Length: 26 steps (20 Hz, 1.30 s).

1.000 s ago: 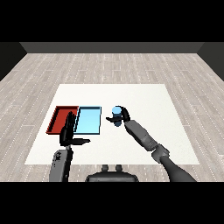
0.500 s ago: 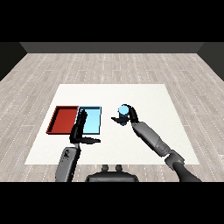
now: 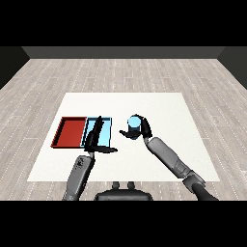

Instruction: Pick the blue can and put it in the blue box

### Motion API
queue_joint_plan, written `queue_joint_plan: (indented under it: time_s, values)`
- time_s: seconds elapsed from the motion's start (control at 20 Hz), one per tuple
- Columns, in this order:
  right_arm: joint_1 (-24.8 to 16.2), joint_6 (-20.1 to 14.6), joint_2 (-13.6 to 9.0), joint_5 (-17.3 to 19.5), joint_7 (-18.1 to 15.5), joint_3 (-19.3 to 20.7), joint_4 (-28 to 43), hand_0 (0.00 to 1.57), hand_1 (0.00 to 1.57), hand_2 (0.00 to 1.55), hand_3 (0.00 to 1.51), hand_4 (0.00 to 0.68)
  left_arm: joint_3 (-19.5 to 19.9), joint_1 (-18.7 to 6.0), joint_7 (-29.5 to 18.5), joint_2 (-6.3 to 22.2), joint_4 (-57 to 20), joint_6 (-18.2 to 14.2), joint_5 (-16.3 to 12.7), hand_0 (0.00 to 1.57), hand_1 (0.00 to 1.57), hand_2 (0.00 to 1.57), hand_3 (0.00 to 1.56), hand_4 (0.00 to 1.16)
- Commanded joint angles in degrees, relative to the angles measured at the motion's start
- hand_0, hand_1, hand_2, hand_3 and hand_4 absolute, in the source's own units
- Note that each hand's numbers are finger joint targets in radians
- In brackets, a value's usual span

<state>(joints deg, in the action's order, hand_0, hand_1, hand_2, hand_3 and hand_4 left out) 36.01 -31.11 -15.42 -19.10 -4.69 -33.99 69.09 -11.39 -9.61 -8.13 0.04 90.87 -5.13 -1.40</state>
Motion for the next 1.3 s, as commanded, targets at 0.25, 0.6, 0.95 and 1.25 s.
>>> queue_joint_plan:
  time_s: [0.25, 0.6, 0.95, 1.25]
  values:
    - [-2.74, 2.42, -0.46, 7.9, 4.29, 4.31, 10.51, 1.5, 1.5, 1.46, 1.39, 0.591, -6.45, -5.46, 1.85, -0.04, -4.94, -5.33, -2.36, 0.0, 0.0, 0.0, 0.0, 0.0]
    - [-3.95, 4.63, 5.23, 15.5, 7.93, 8.33, 12.05, 1.45, 1.45, 1.44, 1.38, 0.588, -9.39, -1.69, -2.49, -0.04, -5.7, -6.58, -3.27, 0.0, 0.0, 0.0, 0.0, 0.0]
    - [-7.83, 10.6, 7.06, 20.25, 8.67, 11.53, 14.45, 1.45, 1.45, 1.44, 1.38, 0.586, -8.07, -1.4, -0.78, 0.22, -4.2, -3.12, -3.43, 0.0, 0.0, 0.0, 0.0, 0.0]
    - [-10.44, 11.06, 9.74, 25.3, 11.98, 11.23, 17.92, 1.49, 1.49, 1.46, 1.39, 0.576, -7.28, -4.3, -1.38, 0.2, -9.08, -3.93, -4.82, 0.0, 0.0, 0.0, 0.0, 0.0]
